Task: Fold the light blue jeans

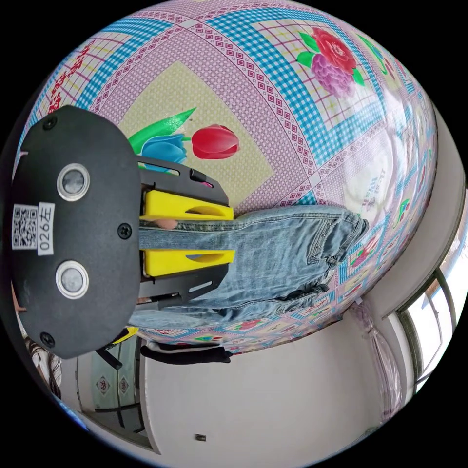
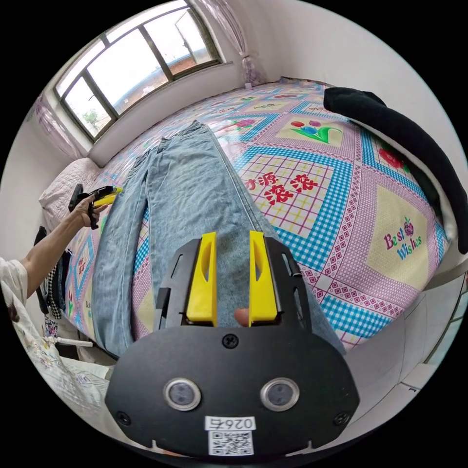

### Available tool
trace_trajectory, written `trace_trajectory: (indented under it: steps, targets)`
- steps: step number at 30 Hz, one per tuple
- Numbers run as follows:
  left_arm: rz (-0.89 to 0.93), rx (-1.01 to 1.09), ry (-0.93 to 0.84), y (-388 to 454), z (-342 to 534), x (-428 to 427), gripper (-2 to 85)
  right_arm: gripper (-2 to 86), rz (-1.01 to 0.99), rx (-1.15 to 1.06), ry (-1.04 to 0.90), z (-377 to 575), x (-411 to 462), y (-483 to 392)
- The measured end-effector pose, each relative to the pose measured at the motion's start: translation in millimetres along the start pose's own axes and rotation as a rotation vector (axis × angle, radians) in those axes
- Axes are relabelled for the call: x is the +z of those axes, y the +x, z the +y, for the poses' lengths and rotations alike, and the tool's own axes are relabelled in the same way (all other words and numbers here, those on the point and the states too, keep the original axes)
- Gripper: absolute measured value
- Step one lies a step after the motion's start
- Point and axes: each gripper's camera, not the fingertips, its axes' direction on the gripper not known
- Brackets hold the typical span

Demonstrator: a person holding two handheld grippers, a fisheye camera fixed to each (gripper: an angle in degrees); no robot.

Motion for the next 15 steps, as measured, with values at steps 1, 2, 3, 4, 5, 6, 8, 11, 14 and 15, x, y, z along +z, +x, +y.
trace_trajectory:
  steps: [1,2,3,4,5,6,8,11,14,15]
  targets:
    - [0.023,0.003,-0.009,-0.3,-3.7,5.3,7.9,7.2,0.005,0.026,-0.015,3.7,-0.8,0.5]
    - [0.036,0.002,-0.014,-1.1,-5.5,7.6,7.7,7.5,0.002,0.049,-0.032,8.7,-2.4,0.4]
    - [0.071,0.014,-0.030,-3.0,-9.9,12.7,7.7,7.4,0.000,0.061,-0.026,12.3,-5.2,-0.4]
    - [0.111,0.025,-0.055,-6.5,-15.0,16.8,7.8,6.5,-0.006,0.082,0.004,20.9,-14.3,-4.2]
    - [0.134,0.031,-0.066,-8.5,-17.5,18.7,8.1,4.9,-0.011,0.087,0.050,31.2,-27.8,-11.6]
    - [0.191,0.051,-0.081,-12.8,-21.3,22.6,8.6,4.0,-0.013,0.086,0.076,36.5,-35.3,-16.0]
    - [0.273,0.052,-0.102,-22.1,-25.5,28.1,9.9,0.7,-0.002,0.071,0.187,60.9,-70.0,-38.3]
    - [0.383,0.031,-0.083,-37.1,-30.1,31.9,12.9,-0.8,0.024,0.043,0.317,92.2,-115.3,-65.7]
    - [0.408,0.038,-0.056,-45.2,-39.0,32.3,14.3,-1.2,-0.057,0.030,0.425,125.3,-161.2,-82.9]
    - [0.411,0.049,-0.066,-46.1,-44.9,34.7,14.6,-1.2,-0.076,0.039,0.451,133.4,-170.4,-84.8]
